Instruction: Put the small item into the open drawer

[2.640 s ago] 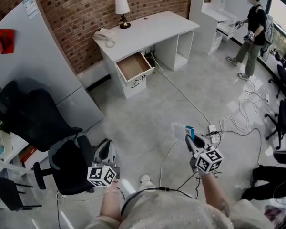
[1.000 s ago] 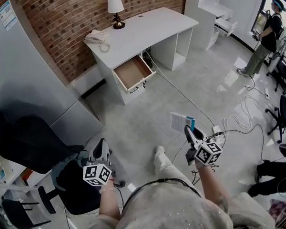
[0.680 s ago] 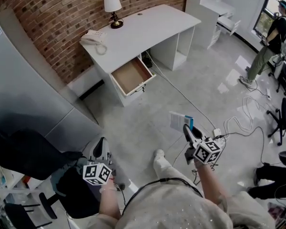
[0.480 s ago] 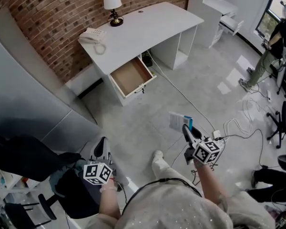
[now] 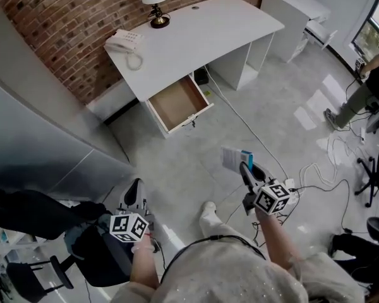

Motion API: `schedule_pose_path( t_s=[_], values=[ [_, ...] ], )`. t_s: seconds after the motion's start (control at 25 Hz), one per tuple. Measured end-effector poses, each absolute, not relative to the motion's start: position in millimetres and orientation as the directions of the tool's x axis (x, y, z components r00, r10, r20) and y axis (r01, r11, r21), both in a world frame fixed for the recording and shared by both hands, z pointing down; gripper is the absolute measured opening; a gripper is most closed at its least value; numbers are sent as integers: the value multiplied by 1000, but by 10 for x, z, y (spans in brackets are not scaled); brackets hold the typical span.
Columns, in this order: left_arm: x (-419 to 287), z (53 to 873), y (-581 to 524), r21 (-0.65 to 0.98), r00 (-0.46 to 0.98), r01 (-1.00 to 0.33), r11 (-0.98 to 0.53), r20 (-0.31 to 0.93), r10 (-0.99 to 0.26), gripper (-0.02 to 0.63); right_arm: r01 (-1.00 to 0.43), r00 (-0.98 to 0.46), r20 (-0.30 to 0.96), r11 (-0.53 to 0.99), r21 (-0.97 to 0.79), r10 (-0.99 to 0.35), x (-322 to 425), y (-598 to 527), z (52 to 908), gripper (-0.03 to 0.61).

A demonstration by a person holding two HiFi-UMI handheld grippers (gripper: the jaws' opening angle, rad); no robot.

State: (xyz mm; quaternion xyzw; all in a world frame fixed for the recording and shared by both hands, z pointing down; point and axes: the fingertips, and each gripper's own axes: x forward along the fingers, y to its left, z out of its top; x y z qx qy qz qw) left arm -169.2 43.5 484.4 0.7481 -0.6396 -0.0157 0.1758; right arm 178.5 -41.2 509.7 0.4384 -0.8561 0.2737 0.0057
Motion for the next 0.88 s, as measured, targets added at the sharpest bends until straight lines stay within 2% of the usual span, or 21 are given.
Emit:
schedule_pose_path(
  t_s=[0.88],
  values=[
    [-1480, 4969, -325, 284, 173, -953, -106, 224, -959, 6, -730, -652, 278, 485, -482, -706, 1779, -1266, 5336, 75]
  ],
)
